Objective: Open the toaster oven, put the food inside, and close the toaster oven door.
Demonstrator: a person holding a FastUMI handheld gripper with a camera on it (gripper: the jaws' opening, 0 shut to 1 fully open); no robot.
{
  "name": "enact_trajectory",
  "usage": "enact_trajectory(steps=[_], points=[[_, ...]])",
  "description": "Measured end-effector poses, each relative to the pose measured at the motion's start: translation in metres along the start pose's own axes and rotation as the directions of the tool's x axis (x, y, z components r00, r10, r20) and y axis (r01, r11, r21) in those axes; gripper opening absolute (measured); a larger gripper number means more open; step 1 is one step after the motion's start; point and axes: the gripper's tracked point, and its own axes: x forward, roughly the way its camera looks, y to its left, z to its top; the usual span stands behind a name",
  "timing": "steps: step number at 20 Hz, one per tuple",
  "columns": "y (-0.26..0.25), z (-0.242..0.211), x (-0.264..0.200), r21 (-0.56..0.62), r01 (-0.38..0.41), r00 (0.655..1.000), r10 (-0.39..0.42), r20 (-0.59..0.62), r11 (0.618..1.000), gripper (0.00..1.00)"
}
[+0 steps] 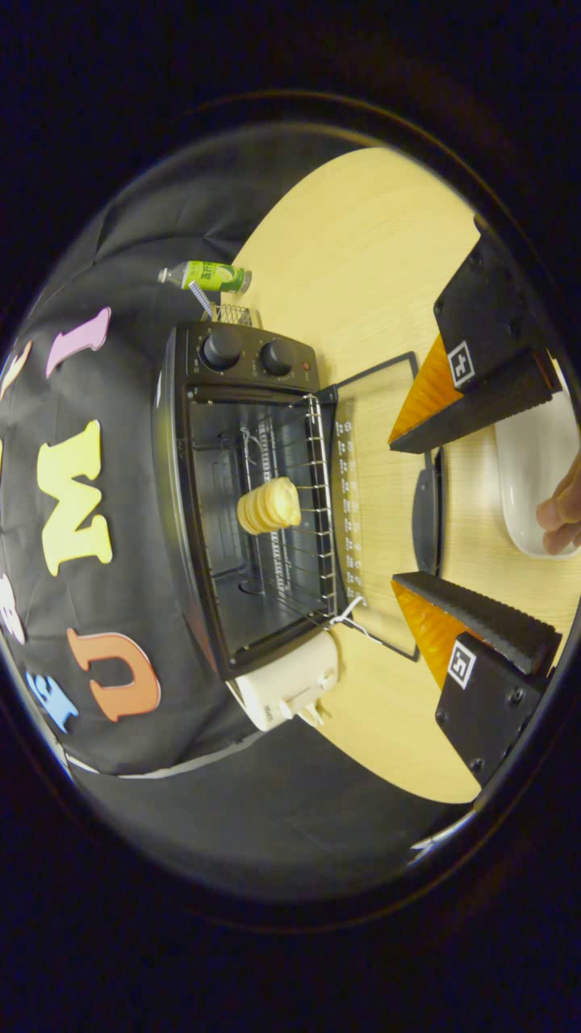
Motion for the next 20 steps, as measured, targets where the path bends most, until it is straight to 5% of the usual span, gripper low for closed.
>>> enact_trajectory(steps=[5, 12, 20], points=[[0.011, -0.032, -0.007, -0.159, 0.071, 0.997, -0.074, -0.014, 0.985, 0.99], [0.011, -0.086, 0.002, -0.159, 0.082, 0.978, -0.110, -0.176, 0.984, 0.99], [0.012, -0.069, 0.024, -0.202, 0.118, 0.983, -0.144, -0.117, 0.972, 0.99]])
